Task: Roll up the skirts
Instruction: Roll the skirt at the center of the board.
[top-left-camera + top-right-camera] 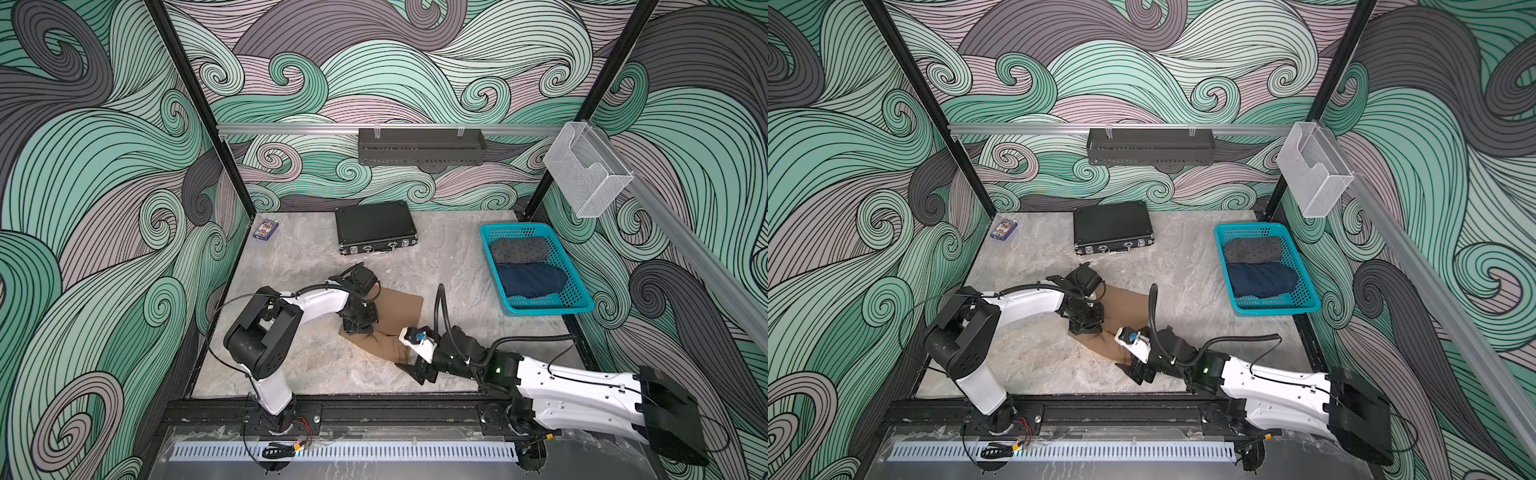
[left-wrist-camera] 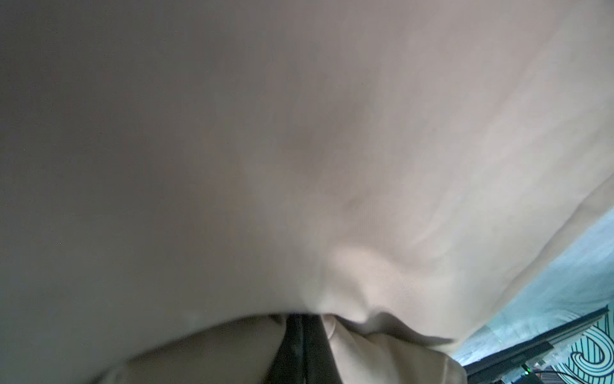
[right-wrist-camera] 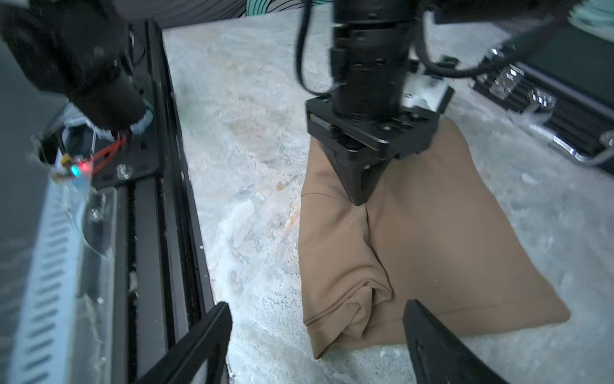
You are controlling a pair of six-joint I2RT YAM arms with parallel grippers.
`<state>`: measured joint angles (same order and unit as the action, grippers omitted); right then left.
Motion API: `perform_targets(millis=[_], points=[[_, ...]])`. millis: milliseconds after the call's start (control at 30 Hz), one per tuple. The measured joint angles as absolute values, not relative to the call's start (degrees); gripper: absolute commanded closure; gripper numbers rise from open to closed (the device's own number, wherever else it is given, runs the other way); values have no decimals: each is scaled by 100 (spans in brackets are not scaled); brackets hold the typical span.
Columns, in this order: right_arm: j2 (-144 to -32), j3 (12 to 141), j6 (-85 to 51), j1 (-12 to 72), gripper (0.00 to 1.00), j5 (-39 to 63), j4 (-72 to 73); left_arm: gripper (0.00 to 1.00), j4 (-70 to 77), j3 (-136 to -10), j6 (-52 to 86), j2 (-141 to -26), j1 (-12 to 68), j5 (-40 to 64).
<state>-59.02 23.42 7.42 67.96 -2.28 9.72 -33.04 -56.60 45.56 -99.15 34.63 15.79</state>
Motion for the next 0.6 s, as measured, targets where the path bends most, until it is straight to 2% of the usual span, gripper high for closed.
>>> perform_targets(millis=[133, 267, 400, 600], points=[[-6423, 2342, 1984, 7363, 15, -816, 1135, 100, -3380, -5730, 4473, -9968, 3461, 1634], [-6960, 2353, 2832, 7463, 14, -1140, 1168, 100, -3411, -5756, 4425, -9992, 3461, 1695], [-7596, 2486, 3258, 7463, 14, -1365, 1317, 100, -3450, -5774, 4414, -10003, 3461, 1699], [-8482, 2799, 3361, 7456, 23, -1610, 1627, 100, -3450, -5774, 4416, -10003, 3459, 1699]])
